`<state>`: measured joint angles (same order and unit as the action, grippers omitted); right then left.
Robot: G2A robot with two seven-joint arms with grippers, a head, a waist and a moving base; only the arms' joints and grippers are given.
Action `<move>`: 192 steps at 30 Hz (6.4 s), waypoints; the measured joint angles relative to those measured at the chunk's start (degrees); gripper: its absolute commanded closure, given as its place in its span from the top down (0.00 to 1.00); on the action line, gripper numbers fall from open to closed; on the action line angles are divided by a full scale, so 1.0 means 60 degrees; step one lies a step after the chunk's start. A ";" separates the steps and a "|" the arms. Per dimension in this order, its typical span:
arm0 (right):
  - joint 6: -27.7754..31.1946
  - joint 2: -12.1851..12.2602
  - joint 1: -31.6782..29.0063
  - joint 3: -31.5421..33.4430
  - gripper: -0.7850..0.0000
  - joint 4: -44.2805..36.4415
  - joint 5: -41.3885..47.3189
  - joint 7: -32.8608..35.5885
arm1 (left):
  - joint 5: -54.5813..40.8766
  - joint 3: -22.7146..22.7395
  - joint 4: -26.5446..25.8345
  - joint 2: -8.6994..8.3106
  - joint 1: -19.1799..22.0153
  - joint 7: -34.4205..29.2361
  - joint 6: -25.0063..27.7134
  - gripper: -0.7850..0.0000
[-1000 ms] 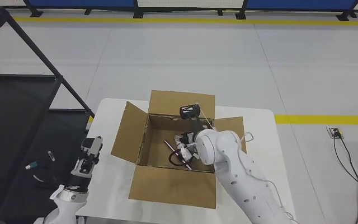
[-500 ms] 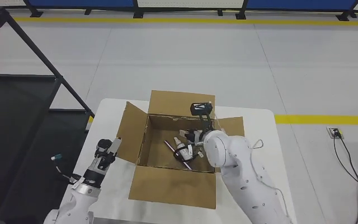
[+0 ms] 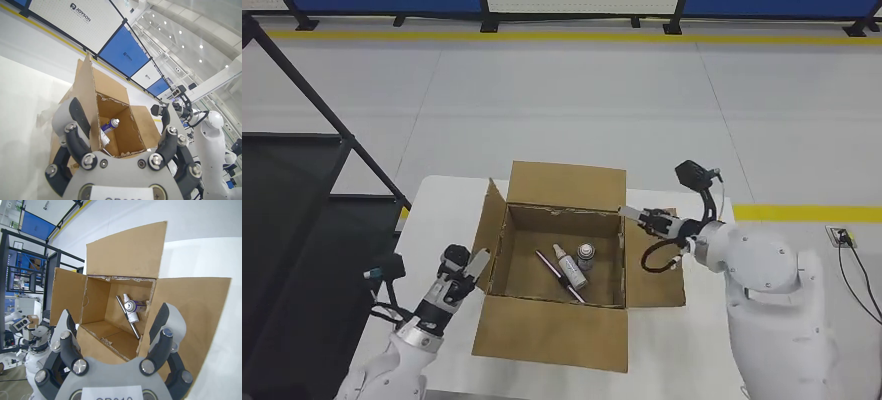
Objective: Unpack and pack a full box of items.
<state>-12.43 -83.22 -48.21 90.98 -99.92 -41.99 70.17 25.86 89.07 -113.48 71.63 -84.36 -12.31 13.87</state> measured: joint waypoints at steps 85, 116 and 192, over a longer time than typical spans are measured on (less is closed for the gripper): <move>0.3556 0.1146 0.3142 -0.3827 1.00 0.6579 0.6985 0.1381 | 0.0255 -0.2604 0.1756 0.0221 0.1698 -0.0713 -0.2032 1.00; 0.2712 0.1070 0.3630 -0.5184 1.00 0.7198 0.6325 -0.0028 | 0.0243 -0.2657 0.2074 0.0286 0.1933 -0.0726 -0.2681 1.00; 0.5626 0.1311 0.2970 -0.3940 1.00 0.6795 0.8755 -0.3139 | -0.4860 0.2134 0.1471 -0.0464 -0.0347 -0.3831 -0.1199 1.00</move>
<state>21.32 -75.35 -30.39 67.34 -59.15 10.54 51.34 -3.30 101.88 -104.65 68.85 -86.44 -35.30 6.68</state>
